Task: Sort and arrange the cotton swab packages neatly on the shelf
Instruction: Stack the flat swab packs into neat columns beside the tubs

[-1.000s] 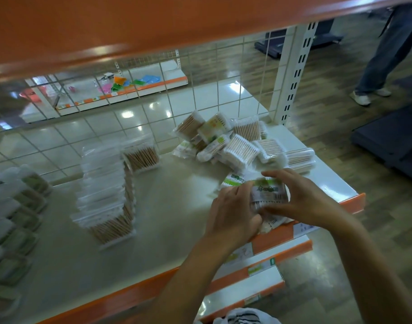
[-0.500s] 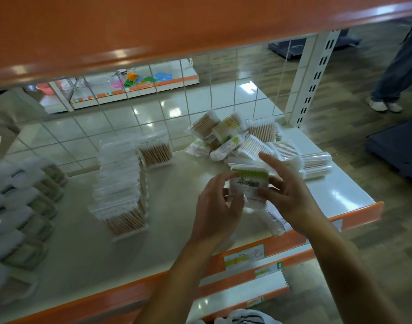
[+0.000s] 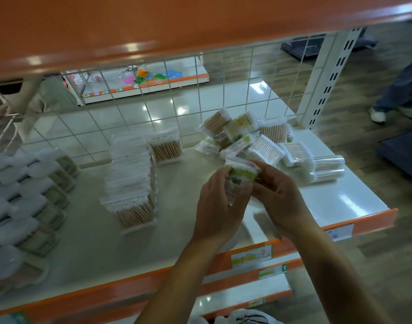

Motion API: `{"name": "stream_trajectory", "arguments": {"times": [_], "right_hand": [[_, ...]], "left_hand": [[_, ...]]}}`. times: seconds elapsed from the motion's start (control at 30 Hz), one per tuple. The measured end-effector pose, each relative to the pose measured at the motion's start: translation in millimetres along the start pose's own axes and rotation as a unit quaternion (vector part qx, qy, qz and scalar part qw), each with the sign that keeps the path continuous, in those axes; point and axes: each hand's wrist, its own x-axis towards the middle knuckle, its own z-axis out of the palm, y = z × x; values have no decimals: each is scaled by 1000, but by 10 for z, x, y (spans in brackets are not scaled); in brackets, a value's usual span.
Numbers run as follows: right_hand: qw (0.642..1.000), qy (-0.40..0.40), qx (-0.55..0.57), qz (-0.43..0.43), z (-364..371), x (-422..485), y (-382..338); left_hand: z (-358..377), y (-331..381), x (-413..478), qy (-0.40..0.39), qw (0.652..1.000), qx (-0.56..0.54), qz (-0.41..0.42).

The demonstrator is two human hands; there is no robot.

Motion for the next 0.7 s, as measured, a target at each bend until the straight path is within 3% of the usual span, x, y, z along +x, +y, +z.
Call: {"name": "stream_trajectory", "arguments": {"times": [0.43, 0.57, 0.7], "right_hand": [[987, -26, -144, -60, 261, 59, -153], [962, -43, -247, -112, 331, 127, -126], [905, -47, -377, -194, 390, 237, -77]], "left_hand": [[-174, -183, 59, 32, 999, 23, 22], [-220, -245, 55, 62, 997, -37, -35], [-246, -280, 62, 80, 986, -109, -95]]}}
